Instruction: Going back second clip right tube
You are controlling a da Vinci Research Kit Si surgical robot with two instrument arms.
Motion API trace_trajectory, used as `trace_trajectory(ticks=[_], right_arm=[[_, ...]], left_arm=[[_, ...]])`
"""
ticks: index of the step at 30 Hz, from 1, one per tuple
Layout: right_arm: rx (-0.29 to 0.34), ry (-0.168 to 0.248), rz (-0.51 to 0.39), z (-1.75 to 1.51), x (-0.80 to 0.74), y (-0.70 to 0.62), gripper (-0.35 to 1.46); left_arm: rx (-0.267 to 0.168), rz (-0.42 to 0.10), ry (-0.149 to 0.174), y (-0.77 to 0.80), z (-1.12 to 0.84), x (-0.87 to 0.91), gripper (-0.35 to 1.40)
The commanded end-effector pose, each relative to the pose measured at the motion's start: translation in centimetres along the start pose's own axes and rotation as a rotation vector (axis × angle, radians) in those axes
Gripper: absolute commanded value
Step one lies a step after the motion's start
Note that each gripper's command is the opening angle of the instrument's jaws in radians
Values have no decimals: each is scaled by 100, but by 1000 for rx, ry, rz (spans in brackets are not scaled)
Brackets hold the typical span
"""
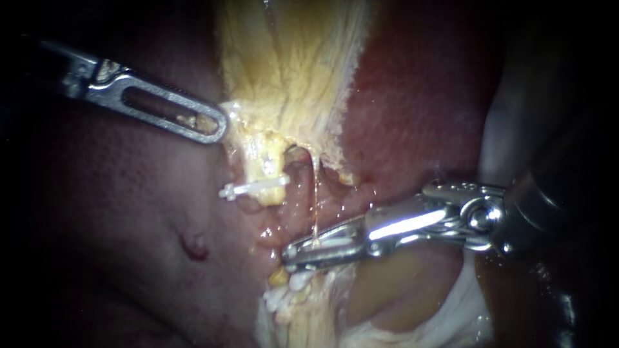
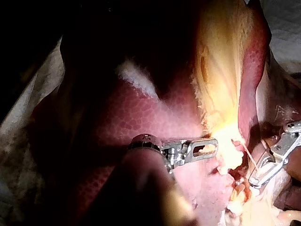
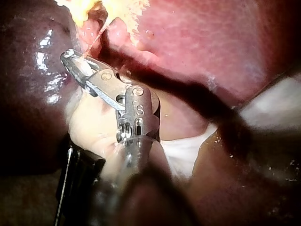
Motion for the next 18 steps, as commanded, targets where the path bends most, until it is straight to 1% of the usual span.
trace_trajectory(ticks=[1, 5, 6, 8, 10, 11, 14, 18], right_arm=[[0, 0, 0, 0, 0, 0, -35], [1, -1, -1, -2, -2, 0, -35], [1, -1, -1, -2, -2, 0, -23], [-4, 2, -1, -2, -2, 0, 13], [-22, 19, 5, -1, -2, 0, 30], [-34, 28, -1, -2, -2, -1, 34], [-37, 31, -19, -2, -2, 0, 38], [-65, 52, -54, -1, -2, 0, 42]], left_arm=[[1, 0, 0, 0, 0, 0, -35], [1, 0, 0, 0, 0, 0, -35], [1, 0, 0, 1, 0, 0, -35], [1, 1, 0, 1, 0, 0, -35], [2, 1, 1, 1, 0, 0, -35], [2, 1, 1, 1, 0, 0, -35], [2, 1, 1, 1, 0, 1, -35], [2, 1, 1, 1, -1, 1, -35]])
